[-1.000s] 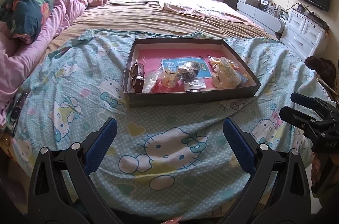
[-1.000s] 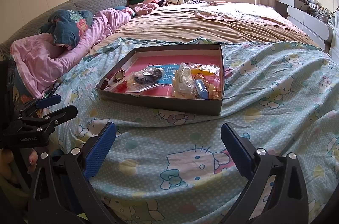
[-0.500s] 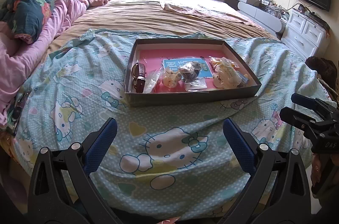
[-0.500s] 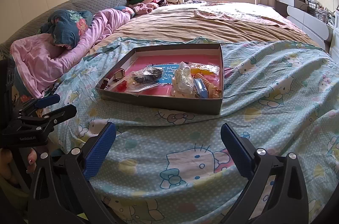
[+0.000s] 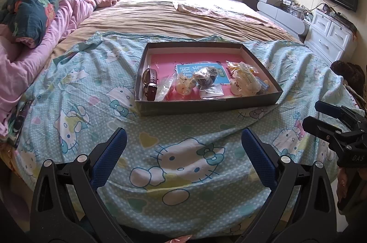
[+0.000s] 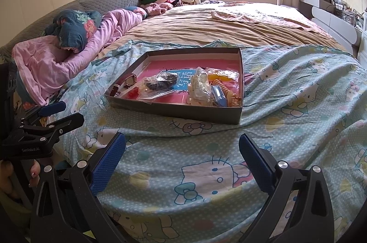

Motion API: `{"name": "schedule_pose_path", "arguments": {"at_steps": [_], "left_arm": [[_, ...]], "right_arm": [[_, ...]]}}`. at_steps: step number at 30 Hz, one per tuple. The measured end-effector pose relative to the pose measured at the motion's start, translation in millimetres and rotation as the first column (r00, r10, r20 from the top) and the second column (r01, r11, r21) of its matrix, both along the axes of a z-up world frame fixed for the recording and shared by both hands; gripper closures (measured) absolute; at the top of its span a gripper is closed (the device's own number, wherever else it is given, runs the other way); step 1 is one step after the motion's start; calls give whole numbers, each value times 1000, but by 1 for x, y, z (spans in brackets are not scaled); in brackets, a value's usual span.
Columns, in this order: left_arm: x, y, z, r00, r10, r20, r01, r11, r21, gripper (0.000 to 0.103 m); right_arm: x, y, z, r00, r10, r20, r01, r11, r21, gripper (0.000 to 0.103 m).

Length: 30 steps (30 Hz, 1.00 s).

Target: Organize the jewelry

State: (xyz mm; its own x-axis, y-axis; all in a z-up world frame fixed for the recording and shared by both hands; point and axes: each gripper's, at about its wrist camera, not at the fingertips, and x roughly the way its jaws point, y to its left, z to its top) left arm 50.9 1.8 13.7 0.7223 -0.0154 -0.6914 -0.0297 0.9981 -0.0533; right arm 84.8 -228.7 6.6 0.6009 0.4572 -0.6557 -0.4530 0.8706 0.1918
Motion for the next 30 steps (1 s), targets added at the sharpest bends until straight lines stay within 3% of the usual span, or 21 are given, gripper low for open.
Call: {"name": "schedule_pose_path", "arguments": {"at_steps": [20,27,30], "left_arm": [[0,1,2,1000,4,-6,-4,1000,10,9],[4,-3,-2,1000,12,-27,-11,999,45,9],[8,0,-8,999,8,-44,-7,1000,22,9]], "right_arm": [[2,-1,2,1000,-4,5,4,1000,-5,5],[8,0,-4,1000,-14,-16,13,999,-39,5],[13,-4,-8,999,-36,-26,34,998,-47,5]]}}
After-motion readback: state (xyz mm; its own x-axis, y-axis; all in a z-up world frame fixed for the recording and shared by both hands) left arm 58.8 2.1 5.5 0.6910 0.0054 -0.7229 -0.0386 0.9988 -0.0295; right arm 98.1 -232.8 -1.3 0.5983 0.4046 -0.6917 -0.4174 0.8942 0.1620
